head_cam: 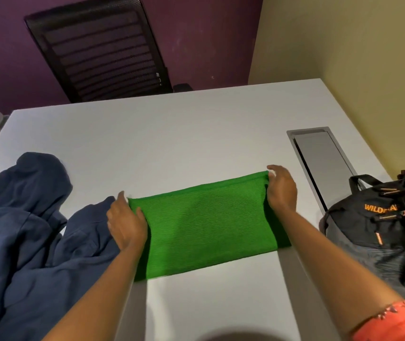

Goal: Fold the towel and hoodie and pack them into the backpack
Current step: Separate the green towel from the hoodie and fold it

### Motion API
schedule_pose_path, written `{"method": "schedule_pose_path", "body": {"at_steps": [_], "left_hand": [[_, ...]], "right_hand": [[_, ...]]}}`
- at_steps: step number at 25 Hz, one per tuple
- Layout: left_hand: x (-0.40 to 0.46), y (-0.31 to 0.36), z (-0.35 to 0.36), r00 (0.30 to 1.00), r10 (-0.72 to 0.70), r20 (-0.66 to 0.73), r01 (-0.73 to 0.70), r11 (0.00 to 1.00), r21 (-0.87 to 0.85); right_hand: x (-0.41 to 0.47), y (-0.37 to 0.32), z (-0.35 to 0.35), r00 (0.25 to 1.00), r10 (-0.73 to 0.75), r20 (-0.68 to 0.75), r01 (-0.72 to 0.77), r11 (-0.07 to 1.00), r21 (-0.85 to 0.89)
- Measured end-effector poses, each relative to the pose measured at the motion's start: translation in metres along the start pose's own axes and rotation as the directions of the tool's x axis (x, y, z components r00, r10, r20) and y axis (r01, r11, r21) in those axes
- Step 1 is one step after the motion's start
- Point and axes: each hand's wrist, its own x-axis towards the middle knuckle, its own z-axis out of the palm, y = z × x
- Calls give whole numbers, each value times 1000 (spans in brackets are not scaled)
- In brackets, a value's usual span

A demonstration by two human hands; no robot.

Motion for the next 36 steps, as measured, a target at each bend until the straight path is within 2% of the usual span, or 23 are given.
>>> {"method": "schedule_pose_path", "body": {"at_steps": [1, 3, 5, 6, 8, 10, 14, 16, 18, 20, 23, 25, 27, 28, 29, 30, 32, 34, 36], "left_hand": [[-14, 5, 5, 992, 128, -21, -127, 992, 27], [-48, 15, 23, 906, 408, 116, -411, 912, 5], [-78, 18, 45, 789, 551, 271, -577, 817, 21], [-88, 16, 52, 762, 568, 310, -610, 790, 53], [-102, 10, 58, 739, 567, 364, -640, 760, 114], [-107, 6, 58, 712, 573, 405, -669, 729, 145], [-108, 10, 53, 682, 539, 494, -674, 725, 140], [-110, 13, 47, 687, 489, 537, -648, 747, 147], [-112, 15, 39, 709, 410, 575, -599, 780, 183], [-113, 11, 32, 696, 364, 619, -587, 785, 198], [-114, -6, 22, 618, 412, 670, -643, 754, 130], [-120, -26, 17, 576, 514, 635, -735, 665, 129], [-128, -43, 7, 513, 515, 686, -774, 623, 112], [-132, -50, 4, 498, 525, 690, -783, 614, 99], [-133, -55, 1, 489, 533, 691, -781, 620, 75], [-132, -60, 1, 500, 576, 647, -781, 623, 49], [-126, -56, -7, 572, 566, 594, -715, 698, 24], [-113, -45, -9, 668, 535, 518, -649, 759, 53], [-95, -30, -10, 719, 472, 510, -602, 790, 118]], "right_hand": [[-12, 0, 6, 997, -72, 15, 72, 997, -34], [-40, -5, 21, 963, -212, 169, 218, 976, -21], [-63, -2, 37, 844, -316, 434, 400, 909, -117], [-72, 5, 43, 783, -334, 525, 492, 848, -195], [-81, 20, 45, 746, -333, 577, 568, 771, -289], [-81, 30, 39, 751, -304, 586, 558, 767, -318], [-68, 38, 14, 765, -127, 632, 485, 760, -434], [-64, 35, 0, 732, -21, 681, 466, 745, -477], [-67, 29, -11, 677, 82, 732, 462, 727, -508], [-72, 21, -20, 631, 152, 761, 445, 732, -515], [-76, 0, -31, 520, 308, 797, 462, 683, -565], [-75, -15, -41, 415, 394, 820, 506, 649, -568], [-73, -24, -54, 352, 388, 852, 533, 665, -523], [-71, -23, -59, 372, 340, 864, 515, 698, -497], [-67, -19, -63, 444, 261, 857, 469, 747, -471], [-62, -12, -67, 554, 176, 814, 401, 800, -446], [-53, 5, -69, 751, 63, 657, 297, 856, -422], [-49, 18, -66, 822, 52, 567, 254, 857, -447], [-49, 24, -60, 826, 66, 560, 262, 835, -484]]}}
